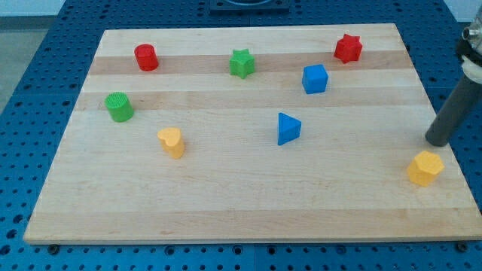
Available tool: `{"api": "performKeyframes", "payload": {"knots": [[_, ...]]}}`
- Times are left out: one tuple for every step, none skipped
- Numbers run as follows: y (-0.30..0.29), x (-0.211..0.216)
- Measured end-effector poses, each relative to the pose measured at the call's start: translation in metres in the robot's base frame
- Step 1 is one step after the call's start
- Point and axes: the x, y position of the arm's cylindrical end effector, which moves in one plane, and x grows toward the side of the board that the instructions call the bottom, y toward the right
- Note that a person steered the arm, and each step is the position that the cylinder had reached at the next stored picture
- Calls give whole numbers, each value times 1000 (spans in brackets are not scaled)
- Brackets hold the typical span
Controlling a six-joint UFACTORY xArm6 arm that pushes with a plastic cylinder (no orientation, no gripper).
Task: Move blue triangle towards yellow hexagon
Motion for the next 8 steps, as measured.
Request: {"api": "performKeyframes", "payload": {"knots": [[-14,29],[-35,48],[-35,59],[-35,44],[-51,-22],[-79,-71],[-153,-85],[-226,-80]]}}
